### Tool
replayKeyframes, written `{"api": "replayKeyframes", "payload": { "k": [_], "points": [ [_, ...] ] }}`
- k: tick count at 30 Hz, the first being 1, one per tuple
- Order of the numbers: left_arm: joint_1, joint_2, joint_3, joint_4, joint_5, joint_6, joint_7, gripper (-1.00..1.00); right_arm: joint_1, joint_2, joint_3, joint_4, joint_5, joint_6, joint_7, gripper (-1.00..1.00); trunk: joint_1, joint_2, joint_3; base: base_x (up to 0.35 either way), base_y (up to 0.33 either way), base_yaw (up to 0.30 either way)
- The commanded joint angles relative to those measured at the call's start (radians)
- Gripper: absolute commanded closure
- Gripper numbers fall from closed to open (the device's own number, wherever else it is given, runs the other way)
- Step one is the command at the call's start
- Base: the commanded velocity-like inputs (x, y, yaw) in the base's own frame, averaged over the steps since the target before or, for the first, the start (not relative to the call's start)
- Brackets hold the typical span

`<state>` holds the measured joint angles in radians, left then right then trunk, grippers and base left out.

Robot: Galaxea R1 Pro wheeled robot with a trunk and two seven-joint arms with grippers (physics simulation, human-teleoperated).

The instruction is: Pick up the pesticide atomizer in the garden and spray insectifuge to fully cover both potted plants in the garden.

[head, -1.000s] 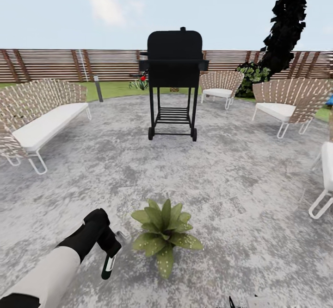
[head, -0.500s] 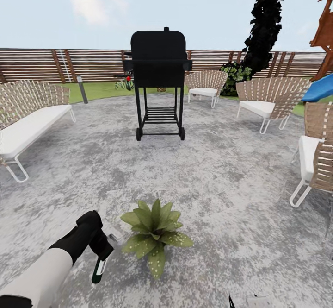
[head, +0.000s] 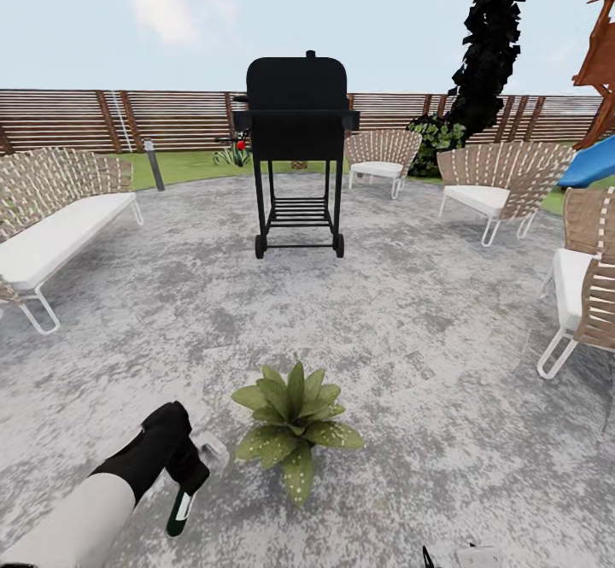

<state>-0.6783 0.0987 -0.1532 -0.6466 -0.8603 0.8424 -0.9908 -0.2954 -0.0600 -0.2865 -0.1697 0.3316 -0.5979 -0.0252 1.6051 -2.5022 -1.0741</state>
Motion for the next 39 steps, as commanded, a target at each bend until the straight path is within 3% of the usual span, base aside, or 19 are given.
{"api": "replayKeyframes", "payload": {
  "k": [1, 6, 14, 26, 32, 36, 38, 39],
  "points": [
    [-0.006, -0.001, -0.003, -0.003, -0.008, 0.004, -0.011, 1.0, -0.001, 0.0, -0.006, 0.001, 0.011, -0.003, -0.003, -1.0, 0.0, 0.0, -0.001, 0.0, 0.0, 0.0],
    [-0.059, -0.006, -0.002, -0.005, 0.0, 0.046, -0.015, 1.0, -0.001, 0.0, -0.007, 0.001, 0.011, -0.003, -0.003, -1.0, 0.0, 0.0, -0.001, 0.0, 0.0, 0.0],
    [-0.051, 0.005, -0.003, 0.01, 0.0, 0.048, -0.016, 1.0, -0.001, 0.0, -0.006, 0.001, 0.011, -0.004, -0.003, -1.0, 0.0, 0.0, -0.001, 0.0, 0.0, -0.009],
    [-0.044, 0.007, -0.004, -0.005, -0.002, 0.055, -0.018, 1.0, -0.001, 0.0, -0.007, 0.002, 0.011, -0.003, -0.003, -1.0, 0.0, 0.0, -0.001, -0.019, 0.128, -0.271],
    [-0.075, 0.022, -0.007, -0.005, -0.021, 0.058, -0.073, 1.0, -0.001, 0.0, -0.006, 0.001, 0.011, -0.003, -0.004, -1.0, 0.0, 0.0, -0.001, -0.003, 0.121, -0.063],
    [-0.172, 0.027, -0.011, -0.004, -0.074, 0.058, -0.17, 1.0, -0.001, 0.0, -0.007, 0.002, 0.011, -0.003, -0.004, -1.0, 0.0, 0.0, -0.001, 0.0, 0.006, -0.003],
    [-0.215, 0.026, -0.013, -0.004, -0.138, 0.055, -0.263, 1.0, -0.001, 0.0, -0.007, 0.002, 0.012, -0.003, -0.003, -1.0, 0.0, 0.0, -0.001, 0.0, 0.001, 0.0],
    [-0.249, 0.025, -0.013, -0.005, -0.209, 0.053, -0.345, 1.0, -0.001, 0.0, -0.007, 0.002, 0.012, -0.003, -0.003, -1.0, 0.0, 0.0, -0.001, 0.0, 0.0, 0.0]
  ]
}}
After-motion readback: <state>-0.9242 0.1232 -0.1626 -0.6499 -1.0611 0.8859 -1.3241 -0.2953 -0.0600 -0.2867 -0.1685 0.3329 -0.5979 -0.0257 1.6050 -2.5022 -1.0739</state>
